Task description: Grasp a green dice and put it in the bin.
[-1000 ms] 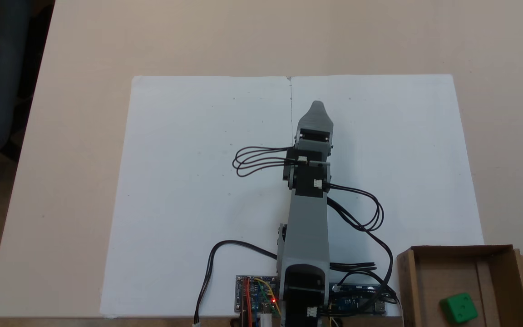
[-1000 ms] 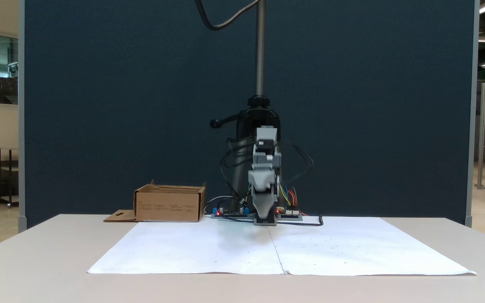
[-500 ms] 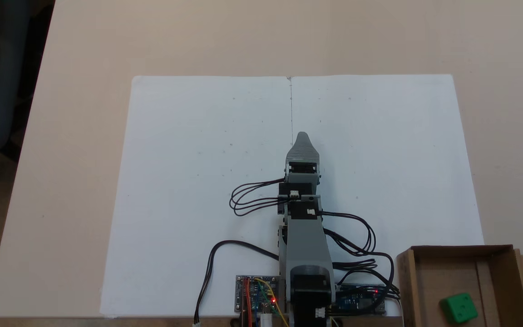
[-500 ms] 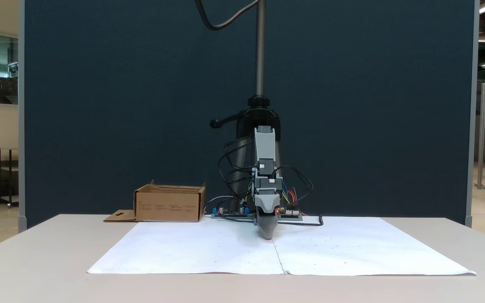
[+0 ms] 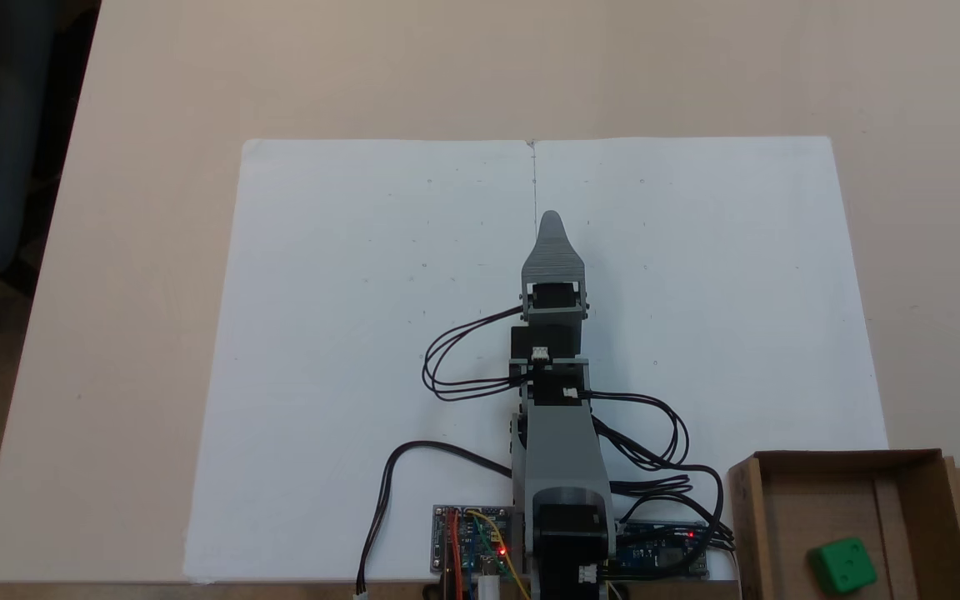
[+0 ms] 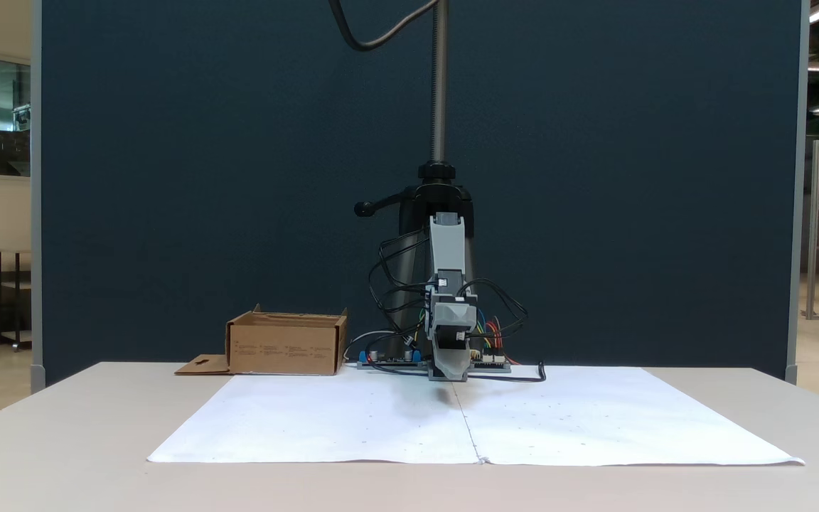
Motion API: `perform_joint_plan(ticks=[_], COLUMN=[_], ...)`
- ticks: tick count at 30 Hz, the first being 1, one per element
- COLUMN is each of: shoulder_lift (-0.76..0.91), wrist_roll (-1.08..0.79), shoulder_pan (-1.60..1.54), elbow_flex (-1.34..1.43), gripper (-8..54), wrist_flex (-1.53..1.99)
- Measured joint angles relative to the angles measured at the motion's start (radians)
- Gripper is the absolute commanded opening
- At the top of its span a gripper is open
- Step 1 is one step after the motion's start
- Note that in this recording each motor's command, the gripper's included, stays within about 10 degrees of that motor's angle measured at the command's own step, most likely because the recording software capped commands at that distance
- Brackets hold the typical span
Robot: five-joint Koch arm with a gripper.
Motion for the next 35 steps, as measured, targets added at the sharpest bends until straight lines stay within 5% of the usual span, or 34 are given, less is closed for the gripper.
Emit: perform_joint_plan(ticks=[35], shoulder_lift=[0.000], wrist_roll=[0.000], shoulder_pan=[-0.009], elbow_flex=[0.000], gripper=[44.8], wrist_flex=[-0.517])
